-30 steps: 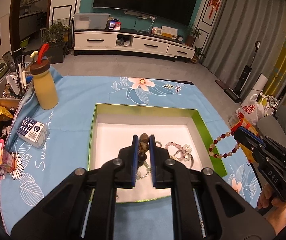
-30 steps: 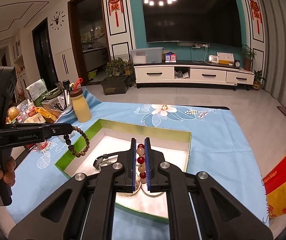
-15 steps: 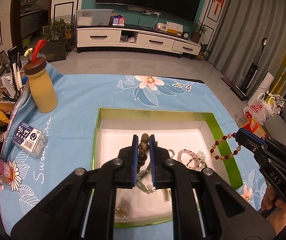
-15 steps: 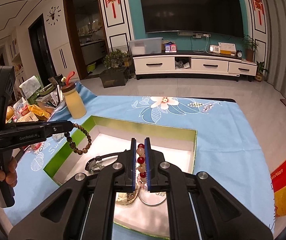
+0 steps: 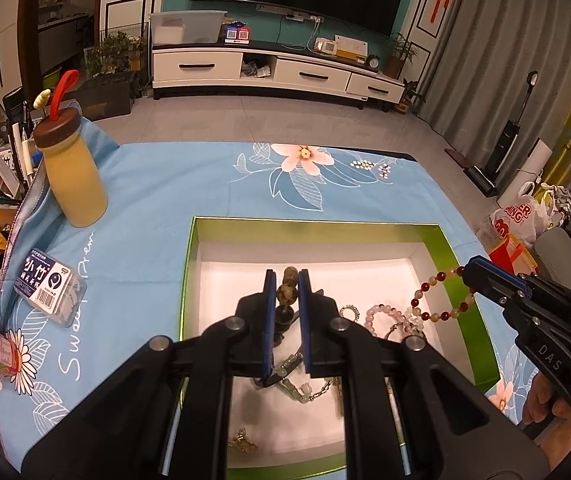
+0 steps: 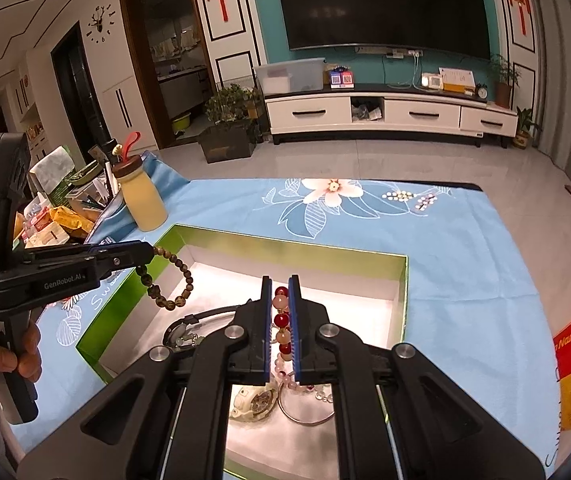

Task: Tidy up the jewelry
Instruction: 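Lower the brown bracelet into the box with the left tool while the right tool lowers the red-and-white bracelet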

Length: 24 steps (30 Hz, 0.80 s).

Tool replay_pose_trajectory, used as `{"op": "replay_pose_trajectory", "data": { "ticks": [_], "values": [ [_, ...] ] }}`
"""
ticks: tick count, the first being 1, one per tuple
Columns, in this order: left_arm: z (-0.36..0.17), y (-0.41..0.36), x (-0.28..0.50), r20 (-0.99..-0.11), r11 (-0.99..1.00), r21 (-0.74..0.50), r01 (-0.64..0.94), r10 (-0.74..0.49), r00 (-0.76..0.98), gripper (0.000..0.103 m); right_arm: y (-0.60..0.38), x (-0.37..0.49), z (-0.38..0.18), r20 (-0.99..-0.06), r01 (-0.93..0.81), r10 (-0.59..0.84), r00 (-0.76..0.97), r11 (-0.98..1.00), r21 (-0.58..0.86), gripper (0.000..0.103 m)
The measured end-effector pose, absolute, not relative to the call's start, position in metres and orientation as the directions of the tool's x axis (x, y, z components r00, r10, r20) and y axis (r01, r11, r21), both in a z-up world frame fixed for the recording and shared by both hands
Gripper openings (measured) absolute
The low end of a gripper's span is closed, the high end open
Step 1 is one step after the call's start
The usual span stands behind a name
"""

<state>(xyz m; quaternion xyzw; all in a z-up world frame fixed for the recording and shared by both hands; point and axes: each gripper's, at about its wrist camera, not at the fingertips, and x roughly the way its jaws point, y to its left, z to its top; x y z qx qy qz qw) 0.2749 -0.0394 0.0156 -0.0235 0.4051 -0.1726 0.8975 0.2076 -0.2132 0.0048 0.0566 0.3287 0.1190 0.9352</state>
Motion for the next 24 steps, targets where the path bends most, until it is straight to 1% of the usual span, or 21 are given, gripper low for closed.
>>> {"op": "replay_pose_trajectory", "data": {
  "ticks": [14, 24],
  "values": [
    [0.008, -0.049, 0.291, -0.743, 0.948, -0.139, 0.287, -0.292, 0.602, 0.010, -0.218, 0.226, -0.006, -0.641, -0.153, 0.267, 0.720, 0.962, 0.228, 0.008],
    [-0.005, -0.053, 0.301, -0.770, 0.953, -0.116, 0.280, -0.264, 0.580, 0.010, -0.221, 0.235, -0.015, -0.667, -0.131, 0.250, 0.702, 0.966, 0.224, 0.007]
  ]
}}
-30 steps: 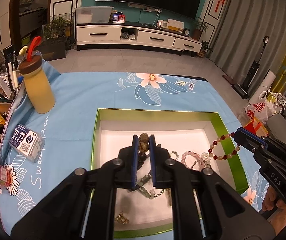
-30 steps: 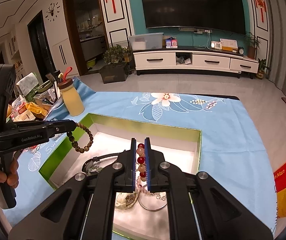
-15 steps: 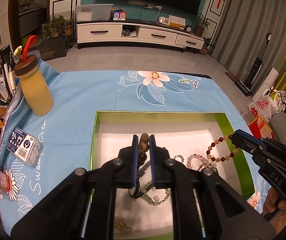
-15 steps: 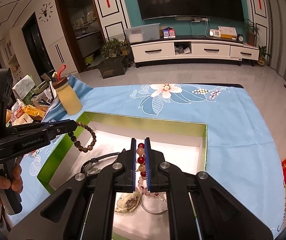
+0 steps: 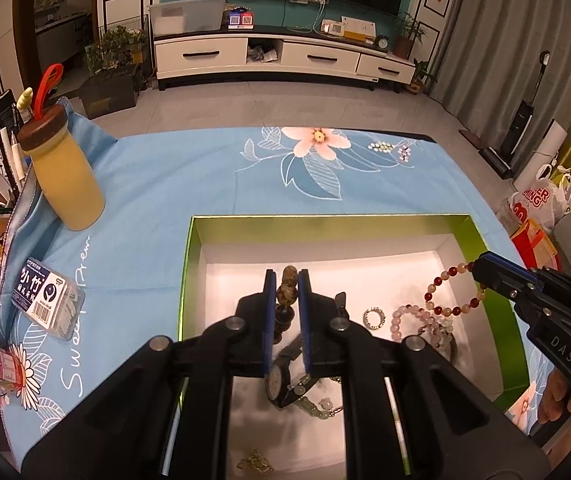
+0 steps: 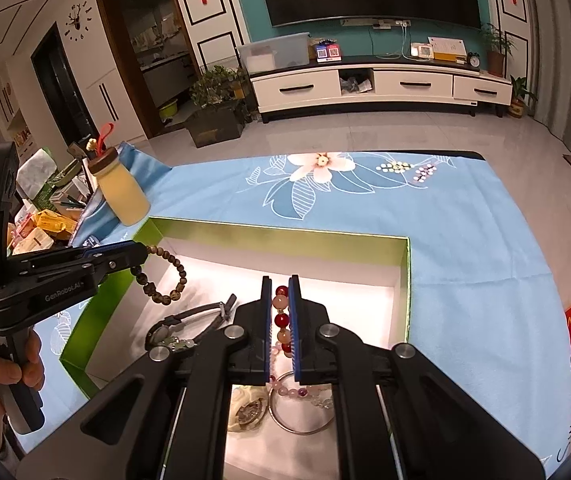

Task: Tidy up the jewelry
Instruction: 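Lower the brown bracelet into the box with the left tool while the right tool lowers the red-and-white bracelet, then open the left tool to release the brown bracelet while the right tool releases the red-and-white bracelet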

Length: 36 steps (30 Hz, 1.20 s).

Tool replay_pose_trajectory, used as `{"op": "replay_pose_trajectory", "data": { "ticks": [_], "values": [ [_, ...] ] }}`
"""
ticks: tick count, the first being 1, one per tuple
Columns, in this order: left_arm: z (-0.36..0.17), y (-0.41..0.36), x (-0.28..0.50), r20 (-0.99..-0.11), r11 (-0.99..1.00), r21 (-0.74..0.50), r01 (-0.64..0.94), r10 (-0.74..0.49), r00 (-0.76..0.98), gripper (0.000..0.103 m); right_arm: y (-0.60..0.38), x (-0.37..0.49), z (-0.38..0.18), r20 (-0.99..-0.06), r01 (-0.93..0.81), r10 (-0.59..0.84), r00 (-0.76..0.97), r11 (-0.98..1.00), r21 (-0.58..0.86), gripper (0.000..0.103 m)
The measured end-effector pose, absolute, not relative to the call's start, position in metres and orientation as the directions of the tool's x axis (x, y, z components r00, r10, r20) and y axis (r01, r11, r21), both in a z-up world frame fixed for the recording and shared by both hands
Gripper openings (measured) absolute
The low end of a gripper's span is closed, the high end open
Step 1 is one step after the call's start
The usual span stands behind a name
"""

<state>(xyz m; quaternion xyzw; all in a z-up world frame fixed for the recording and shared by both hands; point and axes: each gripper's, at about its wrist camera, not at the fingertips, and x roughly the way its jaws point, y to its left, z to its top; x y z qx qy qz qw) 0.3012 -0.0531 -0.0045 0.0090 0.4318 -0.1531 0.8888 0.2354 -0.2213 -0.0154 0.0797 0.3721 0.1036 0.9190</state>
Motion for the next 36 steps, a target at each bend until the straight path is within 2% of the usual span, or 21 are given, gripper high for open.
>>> {"op": "replay_pose_trajectory", "data": {
  "ticks": [36],
  "values": [
    [-0.022, -0.061, 0.314, -0.813, 0.960, -0.033, 0.277, -0.187, 0.551, 0.010, -0.223, 0.261, -0.040, -0.744, -0.084, 0.214, 0.633, 0.974, 0.209, 0.007]
  ]
}}
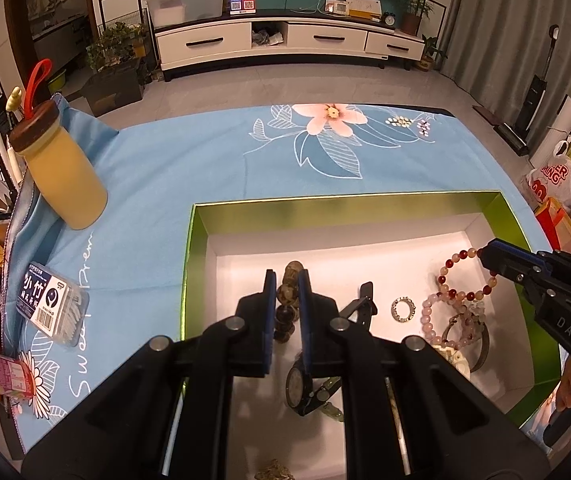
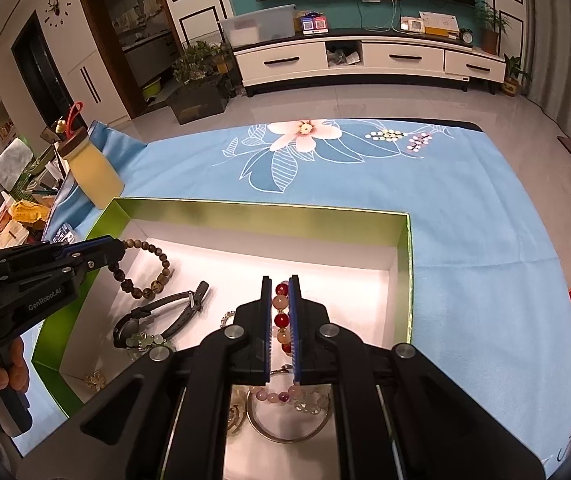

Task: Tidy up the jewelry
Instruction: 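Open the left tool to release the brown bracelet while the right tool releases the red-and-white bracelet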

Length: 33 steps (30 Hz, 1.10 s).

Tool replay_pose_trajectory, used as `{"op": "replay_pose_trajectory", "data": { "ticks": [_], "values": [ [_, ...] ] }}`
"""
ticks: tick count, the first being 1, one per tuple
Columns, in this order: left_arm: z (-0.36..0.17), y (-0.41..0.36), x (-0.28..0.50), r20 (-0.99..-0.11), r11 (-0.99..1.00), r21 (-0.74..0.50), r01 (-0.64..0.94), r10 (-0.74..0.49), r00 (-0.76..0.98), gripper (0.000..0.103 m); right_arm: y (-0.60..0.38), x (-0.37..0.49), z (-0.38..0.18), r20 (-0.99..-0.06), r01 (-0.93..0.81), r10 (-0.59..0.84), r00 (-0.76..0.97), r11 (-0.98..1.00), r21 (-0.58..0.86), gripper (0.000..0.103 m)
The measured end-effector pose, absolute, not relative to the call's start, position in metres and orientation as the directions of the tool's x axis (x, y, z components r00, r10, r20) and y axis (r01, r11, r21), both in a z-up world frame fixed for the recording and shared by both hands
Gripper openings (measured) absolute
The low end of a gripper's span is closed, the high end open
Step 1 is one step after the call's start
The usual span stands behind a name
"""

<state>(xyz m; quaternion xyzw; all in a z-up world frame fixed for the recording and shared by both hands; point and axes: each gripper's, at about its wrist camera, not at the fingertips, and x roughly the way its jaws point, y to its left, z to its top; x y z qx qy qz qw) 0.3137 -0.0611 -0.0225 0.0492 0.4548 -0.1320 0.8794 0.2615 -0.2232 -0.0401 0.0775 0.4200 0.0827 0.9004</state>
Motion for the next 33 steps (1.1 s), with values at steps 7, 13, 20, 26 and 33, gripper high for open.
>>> {"op": "replay_pose_trajectory", "data": {
  "ticks": [7, 13, 20, 26, 33],
  "values": [
    [-0.026, -0.061, 0.314, -0.820, 0.961, -0.030, 0.276, -0.182, 0.543, 0.010, -0.226, 0.261, -0.042, -0.751, -0.076, 0.210, 0.625, 0.975, 0.209, 0.007],
    [-0.028, -0.062, 0.314, -0.824, 0.961, -0.023, 0.277, -0.175, 0.538, 0.010, -0.227, 0.261, -0.043, -0.758, -0.070, 0.203, 0.620, 0.976, 0.204, 0.007],
    [-0.030, -0.063, 0.314, -0.829, 0.961, -0.014, 0.278, -0.166, 0.534, 0.011, -0.226, 0.261, -0.045, -0.763, -0.072, 0.198, 0.615, 0.978, 0.196, 0.007],
    [-0.032, -0.064, 0.315, -0.834, 0.961, -0.004, 0.276, -0.155, 0.530, 0.010, -0.226, 0.261, -0.046, -0.768, -0.073, 0.191, 0.611, 0.980, 0.186, 0.007],
    [-0.035, -0.065, 0.316, -0.839, 0.962, 0.001, 0.275, -0.148, 0.523, 0.010, -0.226, 0.262, -0.048, -0.775, -0.069, 0.185, 0.605, 0.981, 0.180, 0.007]
  ]
}}
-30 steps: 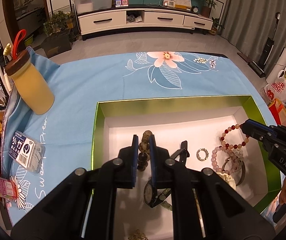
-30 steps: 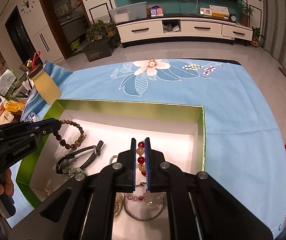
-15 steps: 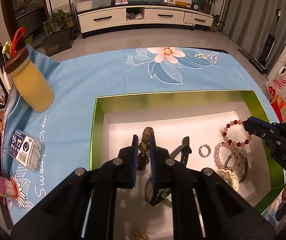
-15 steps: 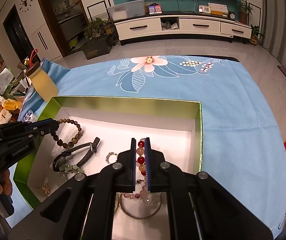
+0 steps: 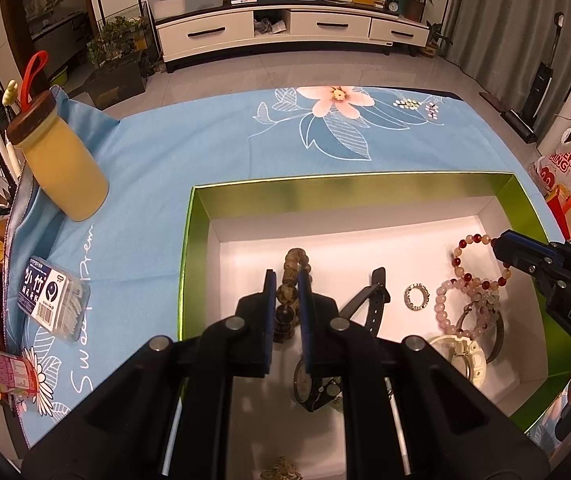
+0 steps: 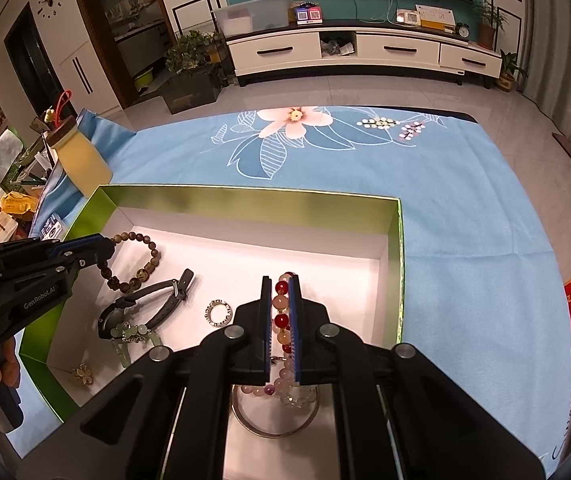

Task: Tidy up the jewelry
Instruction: 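Open the left tool to release the brown bracelet while the right tool releases the red-and-white bracelet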

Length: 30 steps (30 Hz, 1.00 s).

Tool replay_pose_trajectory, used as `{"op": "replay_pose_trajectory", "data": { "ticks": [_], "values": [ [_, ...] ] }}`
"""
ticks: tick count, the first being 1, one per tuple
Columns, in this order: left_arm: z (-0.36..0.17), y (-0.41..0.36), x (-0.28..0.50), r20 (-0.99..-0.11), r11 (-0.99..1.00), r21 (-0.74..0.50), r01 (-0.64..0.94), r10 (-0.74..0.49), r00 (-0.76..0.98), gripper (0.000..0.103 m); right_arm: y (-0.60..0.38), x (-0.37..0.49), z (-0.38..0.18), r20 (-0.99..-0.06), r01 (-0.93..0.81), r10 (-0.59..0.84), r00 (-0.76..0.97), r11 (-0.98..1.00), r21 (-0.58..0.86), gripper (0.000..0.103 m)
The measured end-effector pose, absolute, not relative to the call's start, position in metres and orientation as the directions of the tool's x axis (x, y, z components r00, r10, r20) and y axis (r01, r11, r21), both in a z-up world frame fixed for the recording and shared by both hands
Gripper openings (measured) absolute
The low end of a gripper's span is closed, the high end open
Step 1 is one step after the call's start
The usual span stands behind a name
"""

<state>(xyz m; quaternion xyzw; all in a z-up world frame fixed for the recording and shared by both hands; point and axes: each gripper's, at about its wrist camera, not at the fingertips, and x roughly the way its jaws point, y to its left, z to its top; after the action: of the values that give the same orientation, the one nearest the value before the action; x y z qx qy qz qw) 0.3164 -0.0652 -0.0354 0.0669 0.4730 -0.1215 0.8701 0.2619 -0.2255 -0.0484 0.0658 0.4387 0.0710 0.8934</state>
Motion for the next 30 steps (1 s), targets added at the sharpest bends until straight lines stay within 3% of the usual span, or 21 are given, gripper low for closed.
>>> {"op": "replay_pose_trajectory", "data": {
  "ticks": [30],
  "values": [
    [-0.0406, -0.0665, 0.3181, -0.850, 0.962, 0.008, 0.275, -0.138, 0.508, 0.011, -0.2255, 0.2619, -0.0547, -0.795, -0.066, 0.179, 0.579, 0.983, 0.173, 0.008]
  ]
}}
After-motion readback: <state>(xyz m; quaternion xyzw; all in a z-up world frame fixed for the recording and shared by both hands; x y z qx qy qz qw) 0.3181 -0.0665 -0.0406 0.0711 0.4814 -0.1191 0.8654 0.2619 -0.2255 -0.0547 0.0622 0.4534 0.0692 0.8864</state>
